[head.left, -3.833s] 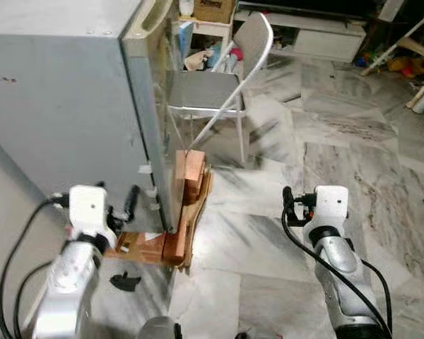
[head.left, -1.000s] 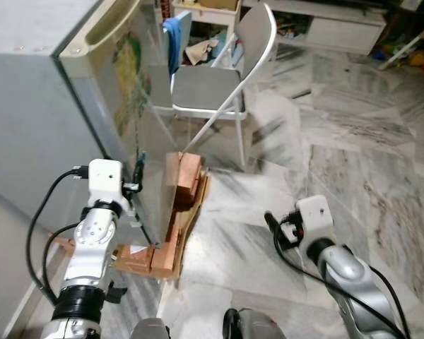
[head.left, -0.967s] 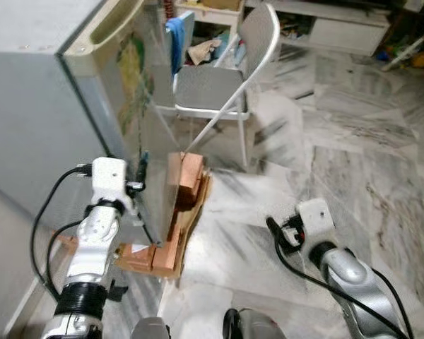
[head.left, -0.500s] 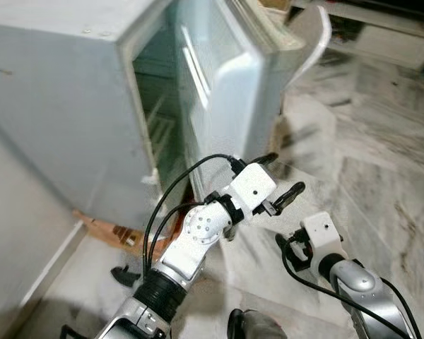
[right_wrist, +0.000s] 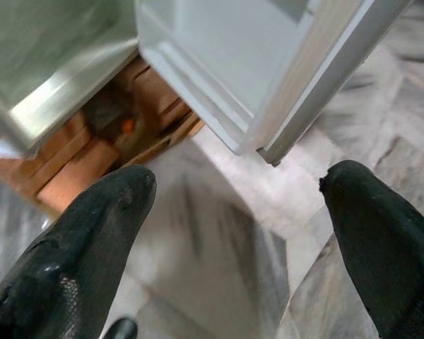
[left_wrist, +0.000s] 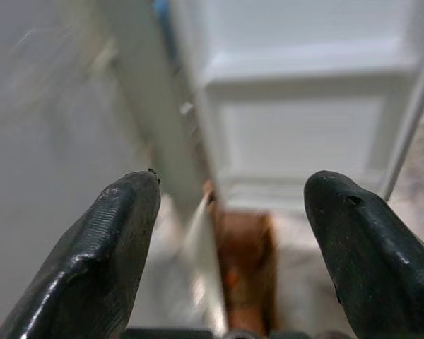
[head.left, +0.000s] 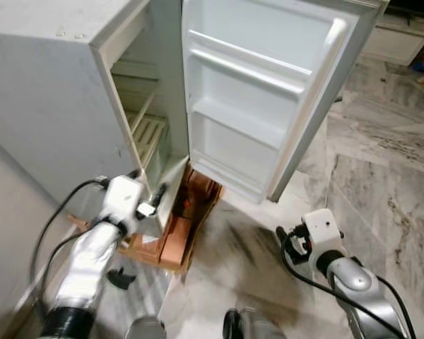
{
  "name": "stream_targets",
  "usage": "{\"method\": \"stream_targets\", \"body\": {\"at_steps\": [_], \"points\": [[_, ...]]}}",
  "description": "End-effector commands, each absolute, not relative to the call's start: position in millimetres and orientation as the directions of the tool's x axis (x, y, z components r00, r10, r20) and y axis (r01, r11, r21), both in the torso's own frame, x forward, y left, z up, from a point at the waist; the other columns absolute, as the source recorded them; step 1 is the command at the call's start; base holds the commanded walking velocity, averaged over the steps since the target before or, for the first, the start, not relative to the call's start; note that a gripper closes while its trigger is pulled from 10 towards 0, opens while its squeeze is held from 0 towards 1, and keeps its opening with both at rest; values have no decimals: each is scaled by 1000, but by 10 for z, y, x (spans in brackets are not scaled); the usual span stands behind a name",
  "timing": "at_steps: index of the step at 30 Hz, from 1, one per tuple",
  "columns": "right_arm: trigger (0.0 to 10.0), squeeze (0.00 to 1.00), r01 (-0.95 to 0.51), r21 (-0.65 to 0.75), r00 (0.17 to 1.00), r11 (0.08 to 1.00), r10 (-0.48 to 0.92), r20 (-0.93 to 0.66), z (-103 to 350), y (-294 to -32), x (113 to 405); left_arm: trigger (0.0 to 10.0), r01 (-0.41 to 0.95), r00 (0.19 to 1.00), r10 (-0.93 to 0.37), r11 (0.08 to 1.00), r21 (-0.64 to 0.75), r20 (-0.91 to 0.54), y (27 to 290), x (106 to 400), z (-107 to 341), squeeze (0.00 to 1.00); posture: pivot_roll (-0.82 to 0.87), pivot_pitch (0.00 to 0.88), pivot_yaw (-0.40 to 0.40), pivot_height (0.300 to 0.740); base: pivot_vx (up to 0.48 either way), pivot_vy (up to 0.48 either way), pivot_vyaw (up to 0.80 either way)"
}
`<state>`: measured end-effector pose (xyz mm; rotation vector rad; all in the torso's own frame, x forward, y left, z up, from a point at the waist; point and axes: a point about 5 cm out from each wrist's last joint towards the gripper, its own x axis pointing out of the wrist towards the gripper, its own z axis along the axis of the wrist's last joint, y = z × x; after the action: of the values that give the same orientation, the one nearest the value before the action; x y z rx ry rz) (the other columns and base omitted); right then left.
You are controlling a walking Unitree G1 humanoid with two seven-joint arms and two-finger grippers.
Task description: Restocking fridge
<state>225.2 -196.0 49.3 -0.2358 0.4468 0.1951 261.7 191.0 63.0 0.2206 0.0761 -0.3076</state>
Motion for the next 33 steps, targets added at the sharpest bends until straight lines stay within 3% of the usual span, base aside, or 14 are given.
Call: {"method": "stream_targets", "body": {"at_steps": [1,7,14,23,33], "points": [[10000,0,-180,-208,910,961,83,-405,566,-2041,2293,10000,263,964,-249,945,196,-92,1997,2530,656,0,102,73,-25,740,364,-311,0],[10000,0,-163,-219,920,962,68,-386,575,-2059,2330,10000,171,983,-156,969,176,-97,2125,2306,658,0,121,81,-29,740,363,-310,-400],[10000,0,-154,-238,949,959,77,-305,732,-1940,2535,10000,82,994,-71,987,140,-84,2060,2170,697,0,122,88,-18,740,348,-326,-800],[10000,0,-157,-159,965,975,117,-234,873,-1735,2630,10000,123,989,-112,985,118,-95,1934,2186,697,0,112,79,-18,740,300,-370,-800],[10000,0,-121,-122,973,985,93,-211,873,-1720,2651,10000,139,986,-126,983,124,-111,1837,2213,691,0,98,77,-26,740,0,-427,-800]]}}
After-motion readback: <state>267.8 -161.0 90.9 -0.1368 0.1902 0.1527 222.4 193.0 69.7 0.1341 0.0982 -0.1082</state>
